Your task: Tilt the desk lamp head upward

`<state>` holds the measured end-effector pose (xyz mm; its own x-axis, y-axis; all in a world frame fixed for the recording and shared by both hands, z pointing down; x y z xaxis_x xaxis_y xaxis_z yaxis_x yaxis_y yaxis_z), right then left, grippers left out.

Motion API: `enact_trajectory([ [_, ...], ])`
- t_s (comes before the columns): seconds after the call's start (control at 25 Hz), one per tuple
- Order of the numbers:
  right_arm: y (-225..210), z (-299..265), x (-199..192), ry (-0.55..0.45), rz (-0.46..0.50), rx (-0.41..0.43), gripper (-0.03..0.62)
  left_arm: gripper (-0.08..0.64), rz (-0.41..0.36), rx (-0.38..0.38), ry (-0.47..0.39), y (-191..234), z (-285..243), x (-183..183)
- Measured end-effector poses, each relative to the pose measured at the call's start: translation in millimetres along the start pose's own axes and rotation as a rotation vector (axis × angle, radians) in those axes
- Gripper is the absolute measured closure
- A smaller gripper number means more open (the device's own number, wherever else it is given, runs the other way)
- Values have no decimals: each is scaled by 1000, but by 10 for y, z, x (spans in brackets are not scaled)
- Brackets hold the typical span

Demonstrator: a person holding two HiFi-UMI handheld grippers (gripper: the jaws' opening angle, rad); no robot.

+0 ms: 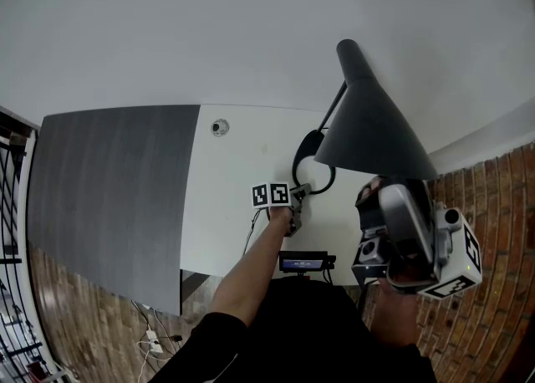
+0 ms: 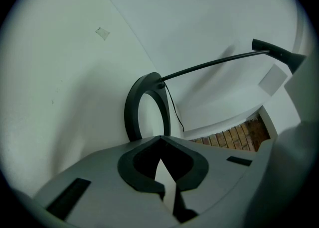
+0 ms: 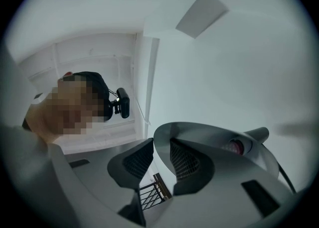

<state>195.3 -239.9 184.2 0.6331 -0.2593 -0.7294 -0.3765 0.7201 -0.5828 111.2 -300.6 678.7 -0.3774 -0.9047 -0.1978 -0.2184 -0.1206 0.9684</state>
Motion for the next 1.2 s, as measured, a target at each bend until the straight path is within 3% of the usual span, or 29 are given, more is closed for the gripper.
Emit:
enact_trajectory([
  [0.6, 14, -114, 130, -37, -126, -36, 485, 551, -4, -1, 10, -4, -15, -5],
  [1.2, 65, -68, 78, -53, -47, -50, 485, 551, -2, 1, 11, 5, -11, -8],
])
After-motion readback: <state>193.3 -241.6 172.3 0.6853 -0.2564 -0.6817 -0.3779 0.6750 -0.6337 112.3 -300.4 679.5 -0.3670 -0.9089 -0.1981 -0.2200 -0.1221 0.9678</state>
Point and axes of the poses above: the fingertips, and each gripper's own axes: z backward along the fingers, y to its left, x out of its top, the point moved 6 cm from there along z, backward along the fingers, and after that the axes turned 15 degrees about -x, right-handed, at the moved point
